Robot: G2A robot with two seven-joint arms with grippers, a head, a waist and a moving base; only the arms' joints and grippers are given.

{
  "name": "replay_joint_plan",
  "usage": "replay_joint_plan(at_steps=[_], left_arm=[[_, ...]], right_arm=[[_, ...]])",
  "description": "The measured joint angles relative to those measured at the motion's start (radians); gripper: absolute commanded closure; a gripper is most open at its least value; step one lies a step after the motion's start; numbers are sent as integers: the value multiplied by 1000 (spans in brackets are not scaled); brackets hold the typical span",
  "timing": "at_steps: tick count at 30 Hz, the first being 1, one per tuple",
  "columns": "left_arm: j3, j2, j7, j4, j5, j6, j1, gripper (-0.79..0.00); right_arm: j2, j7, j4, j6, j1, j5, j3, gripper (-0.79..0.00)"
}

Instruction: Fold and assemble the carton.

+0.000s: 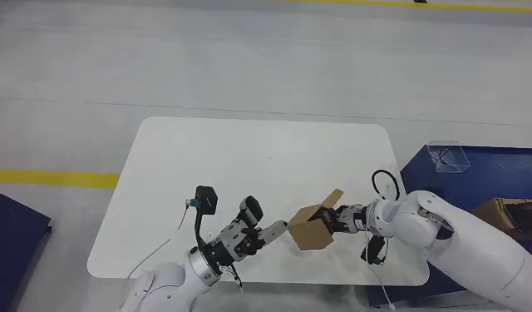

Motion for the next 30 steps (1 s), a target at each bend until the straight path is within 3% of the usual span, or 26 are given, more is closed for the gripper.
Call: replay_joint_plan(at_steps=[5, 8, 11, 14, 16, 18, 20, 23, 25, 28, 30], left_arm=[[0, 0, 0, 0, 0, 0, 0, -785], [0, 0, 0, 0, 0, 0, 0, -785], [0, 0, 0, 0, 0, 0, 0, -785], [0, 0, 0, 0, 0, 0, 0, -785], [0, 0, 0, 0, 0, 0, 0, -785], [0, 0, 0, 0, 0, 0, 0, -785], [0, 0, 0, 0, 0, 0, 0, -785], [-2, 0, -3, 13, 7, 13, -1, -785], [3, 1, -26, 52, 70, 89, -18, -785], [39, -1, -73, 93, 210, 225, -53, -785], [69, -2, -100, 127, 311, 299, -73, -785]], right_arm=[[-6, 25, 10, 85, 6, 48, 50, -785], [5, 91, 10, 196, 0, 63, 106, -785], [18, 260, 28, 315, -5, -37, 174, -785], [17, 559, 44, 432, -38, -312, 212, -785], [15, 749, 59, 434, -50, -451, 214, -785], [15, 837, 58, 426, -48, -482, 213, -785], [15, 828, 58, 425, -48, -432, 213, -785], [12, 691, 49, 423, -46, -370, 221, -785], [7, 659, 42, 433, -56, -396, 224, -785], [2, 760, 53, 443, -77, -606, 206, -785], [-2, 775, 53, 452, -83, -847, 190, -785]])
